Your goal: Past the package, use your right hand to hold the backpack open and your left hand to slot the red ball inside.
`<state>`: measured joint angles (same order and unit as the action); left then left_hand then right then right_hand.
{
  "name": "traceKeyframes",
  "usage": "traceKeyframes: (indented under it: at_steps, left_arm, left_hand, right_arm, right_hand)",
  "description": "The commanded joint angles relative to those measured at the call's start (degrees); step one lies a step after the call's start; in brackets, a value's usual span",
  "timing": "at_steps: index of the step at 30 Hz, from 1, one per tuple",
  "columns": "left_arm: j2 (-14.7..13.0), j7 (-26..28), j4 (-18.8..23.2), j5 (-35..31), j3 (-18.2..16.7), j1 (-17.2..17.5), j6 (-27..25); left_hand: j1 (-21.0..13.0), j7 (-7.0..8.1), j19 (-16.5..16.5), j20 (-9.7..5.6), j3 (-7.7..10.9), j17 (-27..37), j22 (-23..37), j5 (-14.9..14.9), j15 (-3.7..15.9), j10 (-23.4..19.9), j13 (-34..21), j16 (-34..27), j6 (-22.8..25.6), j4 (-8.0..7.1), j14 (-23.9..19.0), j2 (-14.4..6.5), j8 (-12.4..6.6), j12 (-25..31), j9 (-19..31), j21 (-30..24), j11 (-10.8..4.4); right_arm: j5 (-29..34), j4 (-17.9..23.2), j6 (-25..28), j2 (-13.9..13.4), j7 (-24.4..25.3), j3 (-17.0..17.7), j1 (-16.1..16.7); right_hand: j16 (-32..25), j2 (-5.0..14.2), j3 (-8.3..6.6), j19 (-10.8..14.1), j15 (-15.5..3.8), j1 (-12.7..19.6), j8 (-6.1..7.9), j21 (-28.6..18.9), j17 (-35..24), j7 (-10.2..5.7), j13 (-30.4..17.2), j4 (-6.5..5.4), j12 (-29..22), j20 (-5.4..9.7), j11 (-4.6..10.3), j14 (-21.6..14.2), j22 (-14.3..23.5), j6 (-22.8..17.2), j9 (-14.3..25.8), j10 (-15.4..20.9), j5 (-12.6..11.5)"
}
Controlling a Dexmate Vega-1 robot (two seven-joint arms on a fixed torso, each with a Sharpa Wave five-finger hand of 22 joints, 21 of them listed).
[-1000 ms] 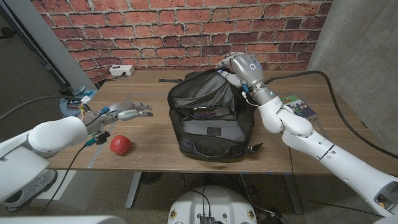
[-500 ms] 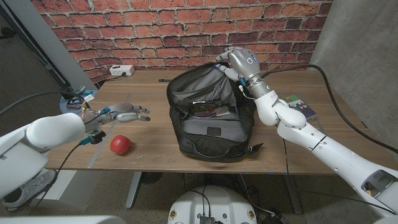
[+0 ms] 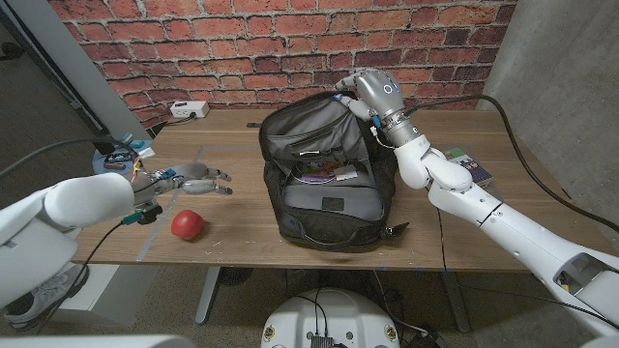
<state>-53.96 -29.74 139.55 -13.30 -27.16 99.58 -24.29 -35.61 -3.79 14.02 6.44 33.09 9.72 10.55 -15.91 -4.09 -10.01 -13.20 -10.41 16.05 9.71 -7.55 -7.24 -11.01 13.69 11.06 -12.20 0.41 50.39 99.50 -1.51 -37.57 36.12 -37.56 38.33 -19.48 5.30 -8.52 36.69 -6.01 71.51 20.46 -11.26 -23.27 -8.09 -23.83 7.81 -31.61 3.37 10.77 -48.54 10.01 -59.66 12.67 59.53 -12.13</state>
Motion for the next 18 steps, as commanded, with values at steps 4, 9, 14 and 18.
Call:
traceKeyframes:
  at_steps: [4, 9, 14, 18]
  left_arm:
    - [-0.5, -3.2, 3.14, -8.83, 1.28, 0.38, -4.02]
    - [0.57, -3.76, 4.53, -12.26, 0.88, 1.73, -5.2]
    - [1.99, -4.18, 5.4, -15.85, 0.37, 3.34, -5.51]
    - [3.58, -3.51, 6.15, -20.03, 0.08, 4.96, -5.3]
  left_hand:
    - [-0.7, -0.15, 0.19, -0.43, -0.06, 0.19, 0.07, -0.4, -0.15, -0.09, -0.28, 0.02, -0.2, 0.14, -0.06, 0.03, 0.02, -0.01, 0.09, -0.04, -0.2]
    - [-0.77, -0.14, 0.26, -0.5, -0.12, 0.19, 0.07, -0.39, -0.23, -0.18, -0.34, -0.01, -0.24, 0.13, -0.1, 0.1, 0.0, 0.04, 0.1, -0.06, -0.22]
    - [-0.88, -0.15, 0.33, -0.65, -0.19, 0.19, 0.07, -0.36, -0.31, -0.22, -0.4, -0.02, -0.24, 0.12, -0.13, 0.18, -0.03, 0.07, 0.1, -0.09, -0.23]
    - [-1.0, -0.06, 0.43, -1.09, -0.24, 0.19, 0.07, -0.34, -0.27, -0.4, -0.46, -0.02, -0.19, 0.12, -0.1, 0.24, -0.08, 0.15, 0.1, -0.11, -0.2]
  right_arm:
    - [-0.91, -2.15, -0.3, 0.17, 1.75, -0.27, -1.61]
    - [-1.22, -2.73, -0.42, 0.38, 2.43, -0.46, -1.86]
    - [-1.63, -3.22, -0.53, 0.58, 2.46, -0.67, -2.29]
    - [-2.1, -3.83, -0.64, 0.94, 2.76, -0.77, -2.69]
  right_hand:
    - [0.16, 1.51, 0.43, -0.17, -7.86, 0.99, -0.18, -0.3, -0.37, -0.53, -0.22, -0.14, 0.0, 7.9, 0.61, -0.75, 0.08, 0.0, 0.24, 0.87, -0.32]
    - [0.31, 1.51, 0.55, -0.21, -7.86, 1.05, -0.23, -0.29, -0.46, -0.54, -0.37, -0.14, -0.02, 7.91, 0.62, -0.72, 0.08, -0.02, 0.26, 0.81, -0.33]
    - [0.54, 1.56, 0.77, -0.22, -7.86, 1.12, -0.27, -0.32, -0.66, -0.54, -0.41, -0.18, 0.03, 7.88, 0.62, -0.76, 0.08, -0.17, 0.29, 0.89, -0.35]
    - [0.65, 1.62, 0.85, -0.27, -7.86, 1.16, -0.32, -0.31, -0.74, -0.5, -0.41, -0.2, 0.11, 7.9, 0.63, -0.77, 0.08, -0.14, 0.3, 0.82, -0.37]
